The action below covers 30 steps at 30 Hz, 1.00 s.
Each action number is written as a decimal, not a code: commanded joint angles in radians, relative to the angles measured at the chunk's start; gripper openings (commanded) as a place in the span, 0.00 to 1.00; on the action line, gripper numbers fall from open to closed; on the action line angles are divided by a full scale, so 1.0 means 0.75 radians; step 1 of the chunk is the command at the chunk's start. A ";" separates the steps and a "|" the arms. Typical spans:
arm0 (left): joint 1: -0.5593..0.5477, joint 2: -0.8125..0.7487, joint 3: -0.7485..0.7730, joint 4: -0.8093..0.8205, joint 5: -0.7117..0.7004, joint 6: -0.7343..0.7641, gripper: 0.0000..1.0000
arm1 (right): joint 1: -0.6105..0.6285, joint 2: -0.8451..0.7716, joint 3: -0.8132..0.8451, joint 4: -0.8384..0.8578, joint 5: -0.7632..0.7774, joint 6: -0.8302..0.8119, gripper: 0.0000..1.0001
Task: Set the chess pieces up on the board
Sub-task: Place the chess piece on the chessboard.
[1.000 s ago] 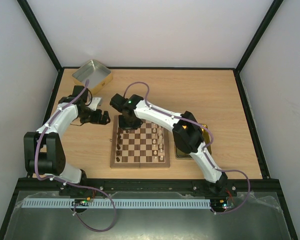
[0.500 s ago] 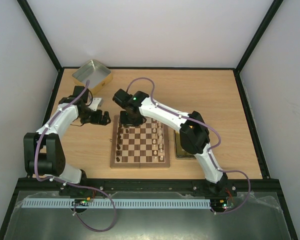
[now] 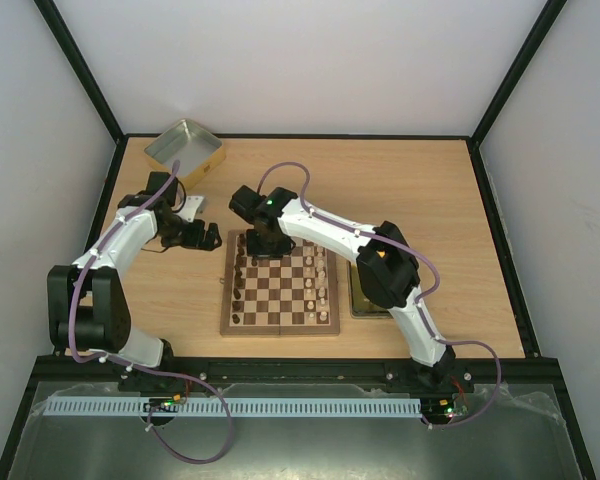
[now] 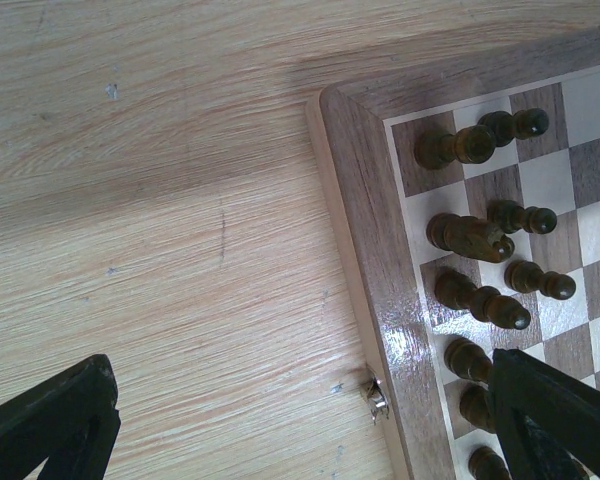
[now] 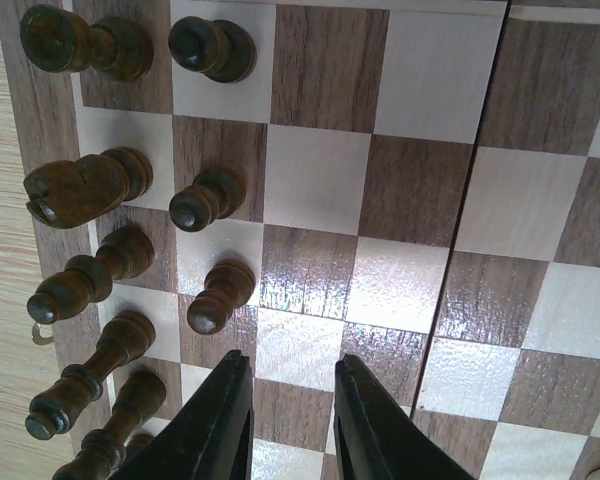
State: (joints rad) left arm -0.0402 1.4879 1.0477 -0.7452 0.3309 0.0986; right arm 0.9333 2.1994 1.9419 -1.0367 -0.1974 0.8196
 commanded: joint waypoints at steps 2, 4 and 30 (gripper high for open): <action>-0.004 -0.027 -0.006 -0.007 -0.009 -0.009 1.00 | -0.007 0.034 -0.012 -0.007 0.018 -0.005 0.22; -0.004 -0.026 -0.003 -0.007 -0.010 -0.008 1.00 | -0.006 0.049 -0.015 0.006 0.004 -0.003 0.22; -0.003 -0.019 -0.001 -0.006 -0.002 -0.007 1.00 | -0.011 0.121 0.008 0.067 -0.046 0.008 0.21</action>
State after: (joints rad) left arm -0.0402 1.4879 1.0477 -0.7452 0.3294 0.0975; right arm 0.9295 2.2723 1.9362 -0.9905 -0.2317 0.8200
